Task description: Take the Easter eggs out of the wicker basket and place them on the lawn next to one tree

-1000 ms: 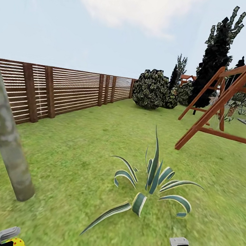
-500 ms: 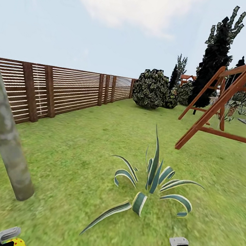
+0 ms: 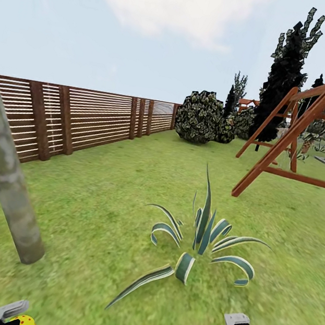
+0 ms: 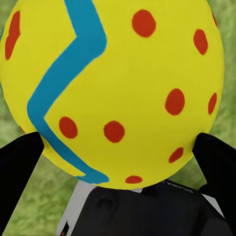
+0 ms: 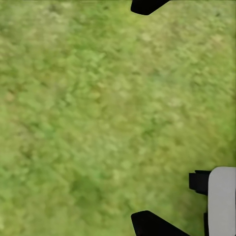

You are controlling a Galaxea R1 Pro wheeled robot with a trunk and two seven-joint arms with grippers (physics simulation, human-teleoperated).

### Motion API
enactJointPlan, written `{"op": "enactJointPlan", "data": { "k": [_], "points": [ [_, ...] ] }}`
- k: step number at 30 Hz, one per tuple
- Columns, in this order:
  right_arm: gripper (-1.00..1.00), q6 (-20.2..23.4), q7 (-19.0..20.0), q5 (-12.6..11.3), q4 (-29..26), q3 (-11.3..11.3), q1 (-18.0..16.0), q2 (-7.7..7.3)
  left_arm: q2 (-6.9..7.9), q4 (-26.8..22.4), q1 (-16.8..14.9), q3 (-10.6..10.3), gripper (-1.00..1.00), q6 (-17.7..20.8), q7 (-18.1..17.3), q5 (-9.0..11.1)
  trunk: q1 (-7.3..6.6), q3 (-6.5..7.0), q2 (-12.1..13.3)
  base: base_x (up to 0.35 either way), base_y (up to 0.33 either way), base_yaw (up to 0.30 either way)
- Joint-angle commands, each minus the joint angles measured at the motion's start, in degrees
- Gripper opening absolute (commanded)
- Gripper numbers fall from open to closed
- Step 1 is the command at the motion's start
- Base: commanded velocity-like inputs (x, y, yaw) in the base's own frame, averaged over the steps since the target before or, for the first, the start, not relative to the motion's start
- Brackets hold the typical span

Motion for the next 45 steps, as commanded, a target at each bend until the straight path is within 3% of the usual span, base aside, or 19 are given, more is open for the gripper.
{"op": "enactJointPlan", "data": {
  "k": [1,45],
  "points": [
    [1.0,0.3,0.0,0.4,-0.1,0.3,0.0,-0.06,-0.07,-0.1,0.0,0.3,-1.0,0.3,-0.3,-0.2,0.23,-0.27,-0.5,0.0,0.0,0.0],
    [1.0,0.2,0.0,0.6,0.0,0.4,0.0,0.38,-0.82,0.1,0.0,0.3,-1.0,0.3,-0.3,-0.2,9.9,-8.16,-18.1,0.0,0.0,0.0]
  ]
}}
